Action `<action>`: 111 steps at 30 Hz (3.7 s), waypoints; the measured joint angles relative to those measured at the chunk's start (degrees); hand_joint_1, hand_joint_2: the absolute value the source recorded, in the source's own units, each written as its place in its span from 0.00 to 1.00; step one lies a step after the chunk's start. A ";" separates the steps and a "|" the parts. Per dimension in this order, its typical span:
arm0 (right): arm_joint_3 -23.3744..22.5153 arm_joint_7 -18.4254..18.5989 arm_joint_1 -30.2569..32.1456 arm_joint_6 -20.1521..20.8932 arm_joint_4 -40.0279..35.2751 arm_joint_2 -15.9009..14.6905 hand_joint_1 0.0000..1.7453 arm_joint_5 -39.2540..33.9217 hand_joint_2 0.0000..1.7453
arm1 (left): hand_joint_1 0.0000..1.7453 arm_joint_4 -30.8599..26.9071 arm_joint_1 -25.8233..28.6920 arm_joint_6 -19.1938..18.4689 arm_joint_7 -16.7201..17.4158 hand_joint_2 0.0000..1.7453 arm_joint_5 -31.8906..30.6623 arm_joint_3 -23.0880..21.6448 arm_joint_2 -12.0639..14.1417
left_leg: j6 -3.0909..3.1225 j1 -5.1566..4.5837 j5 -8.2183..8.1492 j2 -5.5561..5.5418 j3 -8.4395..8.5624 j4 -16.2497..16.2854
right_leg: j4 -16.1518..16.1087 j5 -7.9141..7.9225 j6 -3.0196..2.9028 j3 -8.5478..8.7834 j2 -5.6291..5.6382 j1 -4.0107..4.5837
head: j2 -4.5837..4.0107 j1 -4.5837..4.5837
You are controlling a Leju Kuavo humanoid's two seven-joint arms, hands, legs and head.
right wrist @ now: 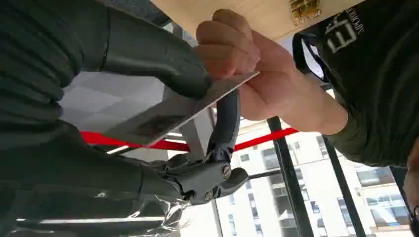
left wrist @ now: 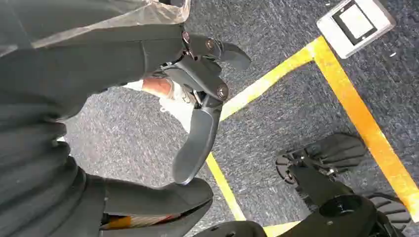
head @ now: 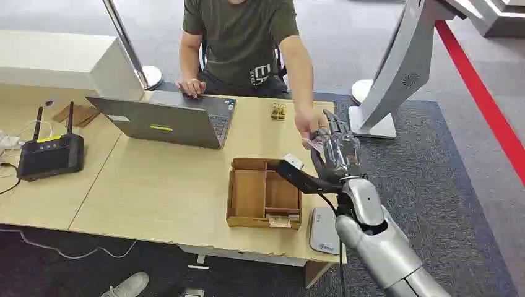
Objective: Pass the card to the sensor for recognition and then transmit it.
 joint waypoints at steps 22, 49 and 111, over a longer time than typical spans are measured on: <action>-0.48 -0.50 1.13 -0.59 -1.95 -0.37 1.00 1.11 1.00 | 0.00 0.00 0.34 0.31 -0.15 1.00 0.02 -0.04 0.00 | 0.00 0.00 0.00 0.04 0.02 0.00 | 0.00 0.00 0.00 -0.02 0.02 0.00 | 0.00 -0.02; -5.38 -3.76 13.52 -7.50 -13.64 -5.20 1.00 -3.92 1.00 | 0.00 -0.02 3.06 3.02 -1.73 1.00 2.38 0.24 0.24 | 0.01 -0.01 -0.11 0.06 0.02 0.00 | -0.08 -0.06 -0.02 -0.02 0.03 0.01 | 0.00 0.00; 3.41 -3.41 19.78 -8.07 -3.94 -9.14 1.00 -13.20 1.00 | 0.00 -0.02 5.75 5.33 -3.91 1.00 3.54 6.34 0.98 | 0.01 0.01 -0.11 0.07 0.00 -0.01 | -0.05 -0.08 -0.05 -0.02 0.03 0.00 | 0.00 -0.02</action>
